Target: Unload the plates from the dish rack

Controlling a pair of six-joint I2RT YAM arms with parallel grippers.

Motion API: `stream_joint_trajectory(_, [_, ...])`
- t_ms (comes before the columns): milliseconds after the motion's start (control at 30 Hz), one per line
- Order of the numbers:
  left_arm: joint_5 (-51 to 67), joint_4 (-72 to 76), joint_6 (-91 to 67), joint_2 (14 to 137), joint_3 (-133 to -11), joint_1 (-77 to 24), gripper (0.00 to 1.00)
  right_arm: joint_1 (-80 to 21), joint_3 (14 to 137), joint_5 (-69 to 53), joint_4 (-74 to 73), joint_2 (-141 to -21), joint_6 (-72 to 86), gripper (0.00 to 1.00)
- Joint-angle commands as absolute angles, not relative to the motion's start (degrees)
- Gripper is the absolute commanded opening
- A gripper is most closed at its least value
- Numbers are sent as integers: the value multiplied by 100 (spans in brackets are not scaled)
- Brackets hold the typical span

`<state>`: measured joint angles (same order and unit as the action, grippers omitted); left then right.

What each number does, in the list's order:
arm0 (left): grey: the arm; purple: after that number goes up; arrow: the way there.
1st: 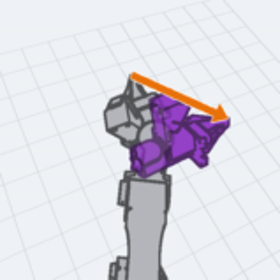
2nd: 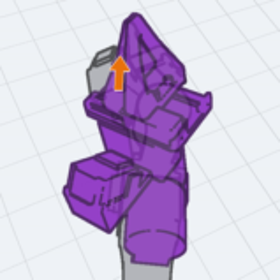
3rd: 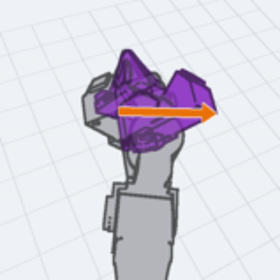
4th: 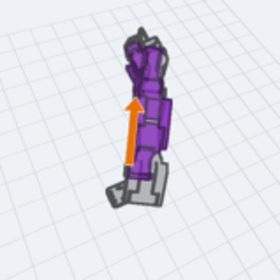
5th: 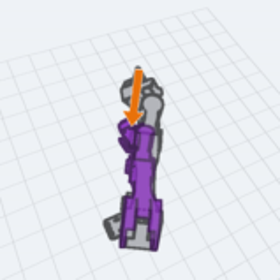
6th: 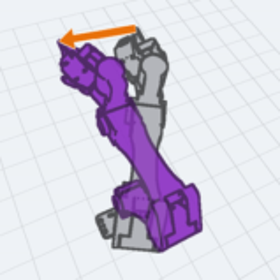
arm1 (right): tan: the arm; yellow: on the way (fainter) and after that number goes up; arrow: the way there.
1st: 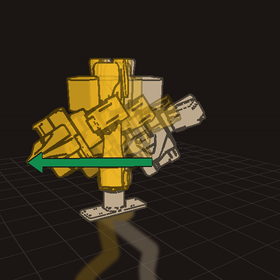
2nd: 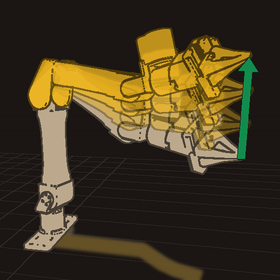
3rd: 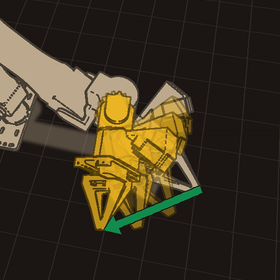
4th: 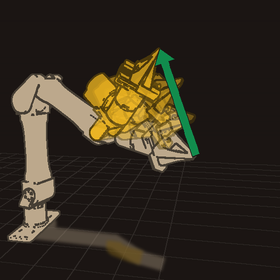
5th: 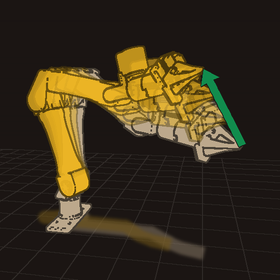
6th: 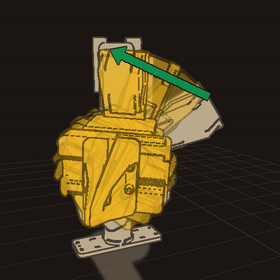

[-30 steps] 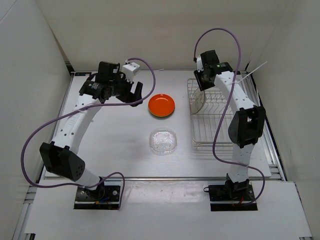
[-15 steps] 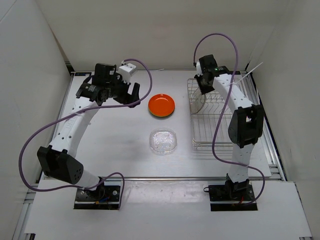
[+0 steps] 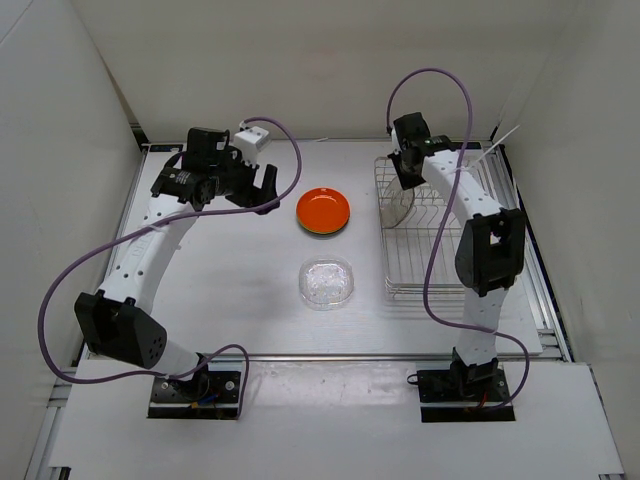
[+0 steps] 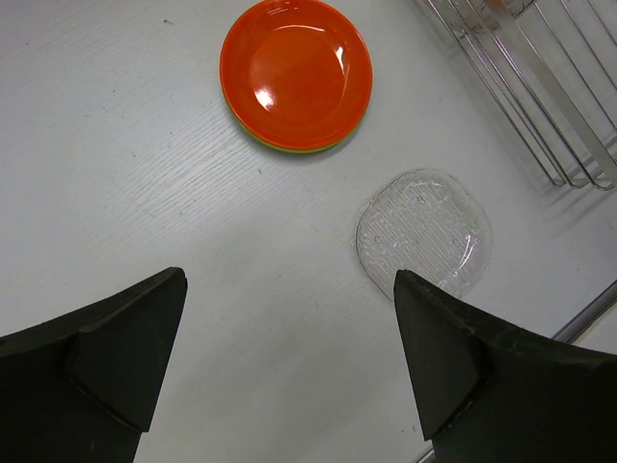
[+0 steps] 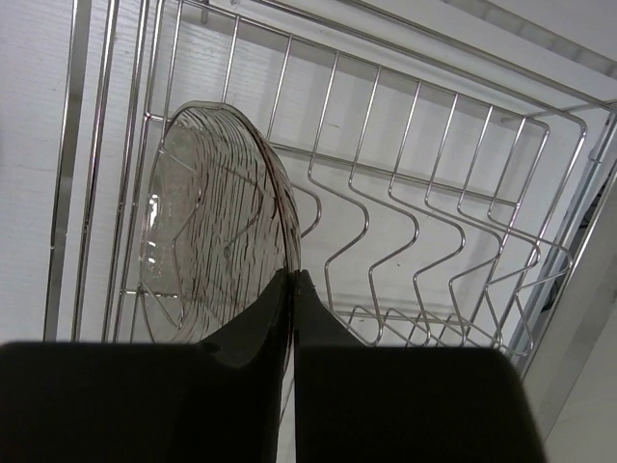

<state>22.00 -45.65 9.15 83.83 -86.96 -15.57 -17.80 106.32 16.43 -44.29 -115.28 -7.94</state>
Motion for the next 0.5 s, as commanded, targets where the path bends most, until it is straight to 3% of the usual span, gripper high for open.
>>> stream_joint_trajectory(0, [2399,-4413,853,8060,-8666,-1494,100,-1959,10644,2047,-4553,-11320,-712,0])
stream_joint_trajectory(467, [2452,-4412,546,8349,-9078,-1494,100,-2206,10969,3840,-4896,-10689,-544,0])
